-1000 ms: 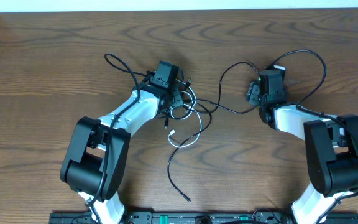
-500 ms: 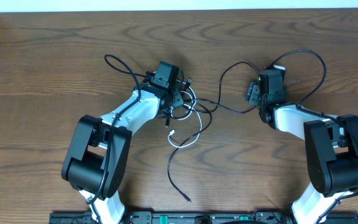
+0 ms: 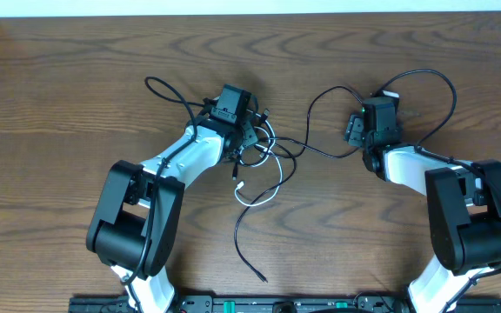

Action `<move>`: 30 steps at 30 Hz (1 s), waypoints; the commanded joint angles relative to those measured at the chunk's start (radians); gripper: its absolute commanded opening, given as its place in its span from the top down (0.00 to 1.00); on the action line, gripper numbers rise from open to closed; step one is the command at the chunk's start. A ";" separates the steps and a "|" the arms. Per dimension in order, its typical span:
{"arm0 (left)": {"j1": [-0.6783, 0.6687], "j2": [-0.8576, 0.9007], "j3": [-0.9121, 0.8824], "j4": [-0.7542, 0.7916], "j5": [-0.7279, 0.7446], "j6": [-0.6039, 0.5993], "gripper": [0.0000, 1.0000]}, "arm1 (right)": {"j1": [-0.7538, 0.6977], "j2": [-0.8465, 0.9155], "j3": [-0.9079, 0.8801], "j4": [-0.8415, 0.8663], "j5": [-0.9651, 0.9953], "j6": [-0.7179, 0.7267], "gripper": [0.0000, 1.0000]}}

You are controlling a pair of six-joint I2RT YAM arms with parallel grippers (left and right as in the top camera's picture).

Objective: Untangle cables

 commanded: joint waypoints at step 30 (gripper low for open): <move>-0.042 0.018 -0.008 -0.002 -0.085 -0.057 0.60 | -0.003 0.118 -0.094 -0.094 -0.108 0.052 0.24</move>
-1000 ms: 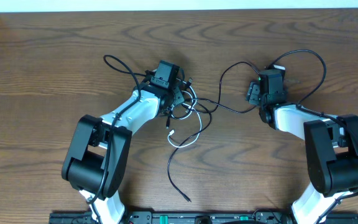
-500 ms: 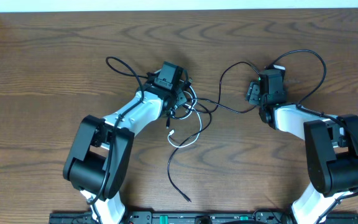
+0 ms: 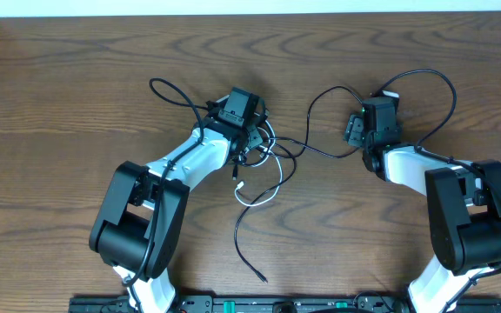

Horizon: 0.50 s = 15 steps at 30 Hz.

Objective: Untangle cables

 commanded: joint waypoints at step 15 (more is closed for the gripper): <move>0.010 0.064 -0.007 0.040 -0.028 -0.002 0.60 | -0.003 0.118 -0.094 -0.095 -0.108 0.052 0.24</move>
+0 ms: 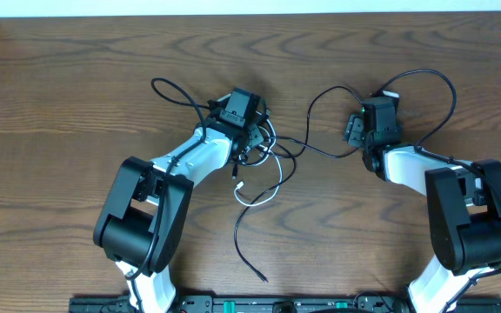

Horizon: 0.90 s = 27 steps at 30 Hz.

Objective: Untangle cables

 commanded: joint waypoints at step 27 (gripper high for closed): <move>0.060 -0.149 -0.008 -0.089 -0.062 0.171 0.92 | -0.003 0.118 -0.094 -0.095 -0.107 0.051 0.97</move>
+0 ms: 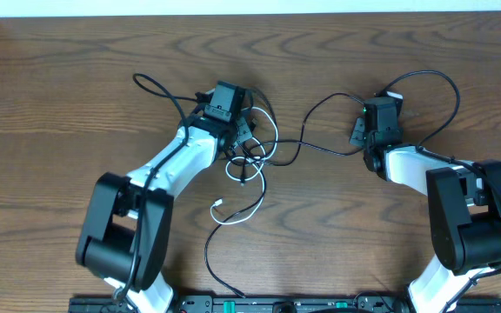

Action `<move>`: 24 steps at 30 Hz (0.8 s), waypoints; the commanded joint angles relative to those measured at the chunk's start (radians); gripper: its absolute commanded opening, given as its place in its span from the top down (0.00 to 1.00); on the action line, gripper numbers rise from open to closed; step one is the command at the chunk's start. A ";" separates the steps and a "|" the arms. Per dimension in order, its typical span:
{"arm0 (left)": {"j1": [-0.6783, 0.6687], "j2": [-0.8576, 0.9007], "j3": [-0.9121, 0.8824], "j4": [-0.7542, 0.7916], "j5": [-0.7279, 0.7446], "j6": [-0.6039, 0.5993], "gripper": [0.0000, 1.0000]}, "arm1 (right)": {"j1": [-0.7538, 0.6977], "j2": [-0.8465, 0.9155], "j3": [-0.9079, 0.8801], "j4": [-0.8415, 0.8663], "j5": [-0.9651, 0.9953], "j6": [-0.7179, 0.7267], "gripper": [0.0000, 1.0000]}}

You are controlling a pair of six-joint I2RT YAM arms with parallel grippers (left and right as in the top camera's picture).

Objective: Untangle cables

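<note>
A knot of black and white cables lies left of the table's middle. My left gripper sits on its upper edge, jaws hidden under the wrist, apparently shut on the strands. A white cable trails down from the knot to a small plug. One black cable stretches right from the knot to my right gripper, which appears shut on it. Beyond that gripper the cable makes a wide loop.
A black loop pokes out up and left of the left wrist. A black tail curves down to the front edge near the arm bases. The wooden table reaches a pale wall strip at the back.
My left gripper has moved left and slightly up, and the knot went with it. The white plug and black tail shifted left. The black strand toward the right gripper is straighter.
The left gripper was on the knot at the oldest moment, then a little further right with the cables barely shifted. Now it is further left with the knot, the strand to the right gripper stretched out. The right gripper has hardly moved.
</note>
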 commanded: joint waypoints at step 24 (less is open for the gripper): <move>0.258 -0.054 -0.007 -0.209 -0.445 -0.135 0.92 | 0.001 0.118 -0.093 -0.090 -0.116 0.015 0.99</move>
